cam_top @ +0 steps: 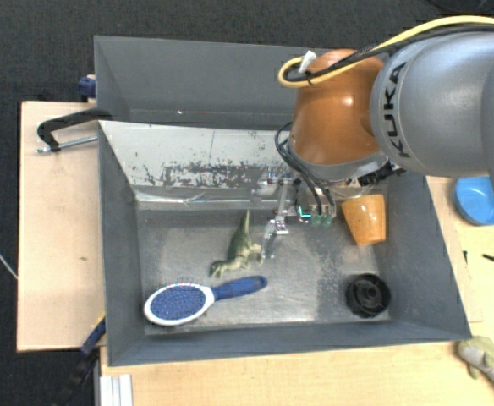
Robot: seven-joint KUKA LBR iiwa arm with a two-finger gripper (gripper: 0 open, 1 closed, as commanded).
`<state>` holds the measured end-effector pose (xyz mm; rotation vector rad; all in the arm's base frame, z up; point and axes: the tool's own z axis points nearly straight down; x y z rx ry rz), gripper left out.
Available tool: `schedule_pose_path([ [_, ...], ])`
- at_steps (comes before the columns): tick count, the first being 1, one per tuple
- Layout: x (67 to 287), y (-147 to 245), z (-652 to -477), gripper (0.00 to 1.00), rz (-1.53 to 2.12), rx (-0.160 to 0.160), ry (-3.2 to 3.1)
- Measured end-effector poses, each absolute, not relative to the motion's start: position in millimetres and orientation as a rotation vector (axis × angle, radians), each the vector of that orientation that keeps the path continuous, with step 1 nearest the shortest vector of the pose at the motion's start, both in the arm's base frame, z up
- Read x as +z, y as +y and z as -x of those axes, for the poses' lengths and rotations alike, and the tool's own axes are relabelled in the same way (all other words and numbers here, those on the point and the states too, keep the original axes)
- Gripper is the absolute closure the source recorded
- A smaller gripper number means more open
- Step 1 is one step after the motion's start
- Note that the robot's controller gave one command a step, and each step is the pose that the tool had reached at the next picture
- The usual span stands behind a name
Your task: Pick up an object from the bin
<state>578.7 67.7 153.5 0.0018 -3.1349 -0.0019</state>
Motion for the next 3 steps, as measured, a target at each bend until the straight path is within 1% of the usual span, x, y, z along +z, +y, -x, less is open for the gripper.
schedule_pose_path([
  [1, 72.5, 87.7, -510.7, 0.00, -0.731, -0.003, -3.069],
  [2, 73.7, 88.1, -511.8, 1.00, -0.730, -0.004, -3.071],
  [3, 216.4, 99.7, -520.3, 1.00, -0.661, -0.001, -3.084],
])
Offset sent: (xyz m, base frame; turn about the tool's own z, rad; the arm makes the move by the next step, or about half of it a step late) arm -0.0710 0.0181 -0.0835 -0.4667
